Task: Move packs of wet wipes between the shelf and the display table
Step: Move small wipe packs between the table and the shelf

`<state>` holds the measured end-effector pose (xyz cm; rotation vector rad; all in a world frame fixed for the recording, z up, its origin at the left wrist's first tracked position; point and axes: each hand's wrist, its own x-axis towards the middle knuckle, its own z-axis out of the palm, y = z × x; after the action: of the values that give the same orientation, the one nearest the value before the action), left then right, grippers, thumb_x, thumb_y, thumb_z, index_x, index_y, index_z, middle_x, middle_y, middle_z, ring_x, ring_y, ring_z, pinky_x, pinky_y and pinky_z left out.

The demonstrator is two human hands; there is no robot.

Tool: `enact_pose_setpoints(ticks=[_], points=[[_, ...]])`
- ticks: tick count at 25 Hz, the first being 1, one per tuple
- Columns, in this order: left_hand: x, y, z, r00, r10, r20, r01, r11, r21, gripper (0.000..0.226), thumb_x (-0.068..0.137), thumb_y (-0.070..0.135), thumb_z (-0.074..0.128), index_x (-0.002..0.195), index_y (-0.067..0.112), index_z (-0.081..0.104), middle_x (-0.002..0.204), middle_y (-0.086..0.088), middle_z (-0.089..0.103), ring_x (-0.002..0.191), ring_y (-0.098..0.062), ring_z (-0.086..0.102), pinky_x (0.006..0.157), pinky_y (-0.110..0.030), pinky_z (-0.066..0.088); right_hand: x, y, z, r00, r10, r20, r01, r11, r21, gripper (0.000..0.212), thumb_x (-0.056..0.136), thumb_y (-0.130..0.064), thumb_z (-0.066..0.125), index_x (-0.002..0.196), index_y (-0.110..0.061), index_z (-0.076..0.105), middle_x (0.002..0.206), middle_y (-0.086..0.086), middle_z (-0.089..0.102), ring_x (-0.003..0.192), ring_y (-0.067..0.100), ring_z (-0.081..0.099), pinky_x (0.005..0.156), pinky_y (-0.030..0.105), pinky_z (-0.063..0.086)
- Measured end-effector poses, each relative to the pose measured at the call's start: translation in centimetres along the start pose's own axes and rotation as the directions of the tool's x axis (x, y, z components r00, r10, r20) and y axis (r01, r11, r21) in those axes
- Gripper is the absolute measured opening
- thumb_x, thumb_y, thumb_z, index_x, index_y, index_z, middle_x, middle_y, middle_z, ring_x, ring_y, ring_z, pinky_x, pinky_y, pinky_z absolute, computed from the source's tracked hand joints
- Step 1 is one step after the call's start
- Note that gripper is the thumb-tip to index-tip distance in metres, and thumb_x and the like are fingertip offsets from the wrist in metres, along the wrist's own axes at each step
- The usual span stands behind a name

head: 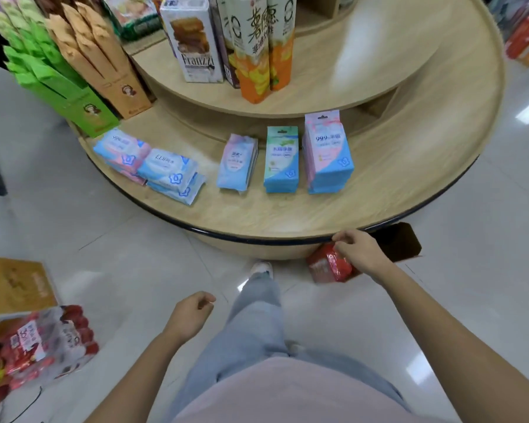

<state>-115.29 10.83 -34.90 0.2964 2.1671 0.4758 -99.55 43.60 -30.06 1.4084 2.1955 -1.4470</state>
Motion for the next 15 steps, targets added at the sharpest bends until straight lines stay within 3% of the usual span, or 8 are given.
enact_pose_setpoints(ticks=[3,5,9,13,15], points=[[4.9,5.5,-3.9,0.997,0.078,0.023,-0.079,0.996,0.040,0.019,0.094,0.015,0.053,0.109,0.016,0.065,0.107,-0.003,0.068,0.097,-0.017,0.062,0.081,-0.022,0.043,3.0,-2.3,-0.2,0.998,0.007,-0.070,0.001,0.993,0.115,0.015,0.087,-0.005,0.056,0.094,-0.015,0.064,0.094,0.012,0.069,0.079,0.020,0.064,0.068,0.020,0.046],[7.3,10.7,-6.1,0.981,0.189,0.043,-0.191,0.981,0.046,0.015,0.093,0.017,0.056,0.104,0.018,0.066,0.104,0.000,0.069,0.099,-0.018,0.064,0.087,-0.026,0.046,4.6,-4.0,-1.2,0.980,-0.019,-0.197,0.070,0.965,0.253,0.020,0.086,-0.002,0.056,0.086,-0.022,0.062,0.085,0.010,0.067,0.073,0.019,0.062,0.071,0.026,0.048],[10.7,22.9,-7.2,0.939,0.339,0.057,-0.333,0.938,-0.093,0.014,0.091,0.018,0.059,0.103,0.022,0.065,0.097,0.004,0.065,0.096,-0.015,0.061,0.086,-0.025,0.045,9.3,-7.1,-5.2,0.872,0.061,-0.485,0.133,0.926,0.354,0.017,0.085,-0.010,0.056,0.093,-0.023,0.062,0.082,0.005,0.065,0.078,0.021,0.062,0.079,0.039,0.051],[12.9,33.3,-4.5,0.958,0.284,0.042,-0.262,0.924,-0.277,0.029,0.088,0.036,0.062,0.111,0.022,0.050,0.095,0.007,0.054,0.091,-0.012,0.055,0.069,-0.018,0.043,14.1,-8.3,-7.8,0.888,0.122,-0.443,0.096,0.893,0.439,0.015,0.086,-0.011,0.053,0.096,-0.020,0.059,0.087,0.006,0.062,0.082,0.020,0.058,0.081,0.039,0.049],[14.4,36.2,-2.8,0.974,0.226,-0.009,-0.214,0.909,-0.357,0.057,0.073,0.055,0.072,0.105,0.018,0.043,0.104,0.009,0.056,0.095,-0.010,0.057,0.077,-0.022,0.048,15.8,-8.3,-8.4,0.922,0.137,-0.362,0.040,0.897,0.441,0.013,0.089,-0.013,0.054,0.099,-0.019,0.057,0.086,0.002,0.058,0.080,0.018,0.055,0.078,0.035,0.047]])
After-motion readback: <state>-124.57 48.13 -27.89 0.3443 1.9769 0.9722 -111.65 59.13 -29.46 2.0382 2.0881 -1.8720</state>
